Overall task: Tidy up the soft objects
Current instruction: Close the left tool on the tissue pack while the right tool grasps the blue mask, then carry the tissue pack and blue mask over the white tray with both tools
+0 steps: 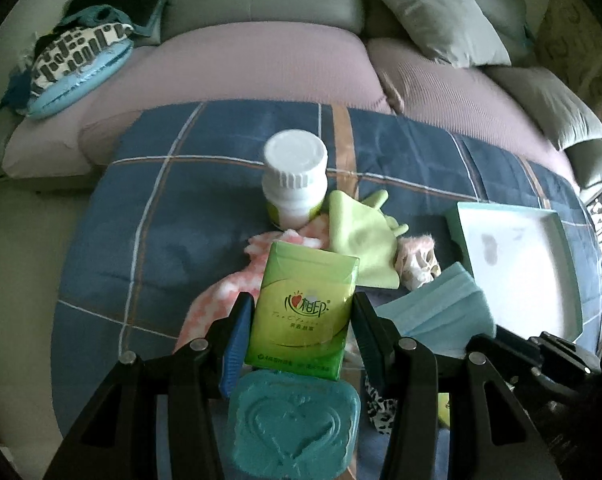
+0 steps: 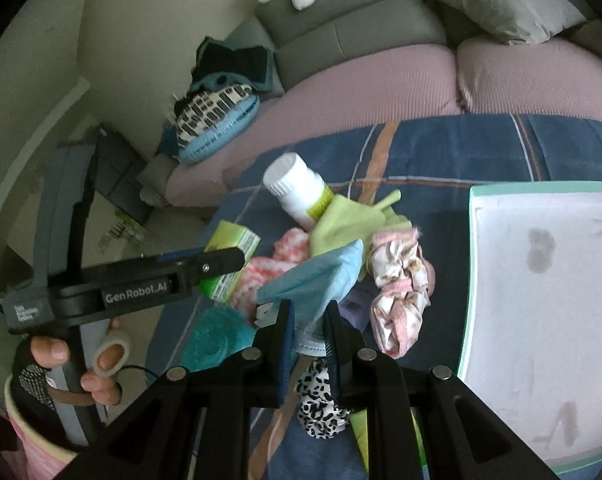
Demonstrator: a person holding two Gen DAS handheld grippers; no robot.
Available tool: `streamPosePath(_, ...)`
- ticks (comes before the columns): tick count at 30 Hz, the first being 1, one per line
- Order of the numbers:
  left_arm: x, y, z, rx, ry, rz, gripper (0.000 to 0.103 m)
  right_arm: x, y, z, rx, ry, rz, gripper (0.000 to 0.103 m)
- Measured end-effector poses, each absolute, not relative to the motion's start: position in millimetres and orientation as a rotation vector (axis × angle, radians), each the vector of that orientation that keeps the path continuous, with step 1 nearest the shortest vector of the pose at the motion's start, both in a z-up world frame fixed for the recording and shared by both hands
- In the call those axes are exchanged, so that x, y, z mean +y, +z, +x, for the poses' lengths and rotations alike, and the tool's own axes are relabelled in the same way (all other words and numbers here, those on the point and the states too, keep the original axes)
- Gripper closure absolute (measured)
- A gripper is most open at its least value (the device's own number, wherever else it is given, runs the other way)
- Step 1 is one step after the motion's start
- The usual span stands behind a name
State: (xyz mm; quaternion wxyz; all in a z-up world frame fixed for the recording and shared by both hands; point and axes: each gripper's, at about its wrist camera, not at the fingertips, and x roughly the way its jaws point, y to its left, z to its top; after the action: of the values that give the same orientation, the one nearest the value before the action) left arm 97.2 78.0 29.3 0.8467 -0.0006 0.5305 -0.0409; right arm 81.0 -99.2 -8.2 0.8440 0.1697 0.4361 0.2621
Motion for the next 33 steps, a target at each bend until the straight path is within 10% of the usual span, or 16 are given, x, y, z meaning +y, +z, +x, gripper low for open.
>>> streamPosePath(33, -45.7, 137.8, 78.3, 0.892, -0.243, 0.031, 0.052, -291.0, 107.7, 12.3, 0.508, 0.25, 0.487, 0.087)
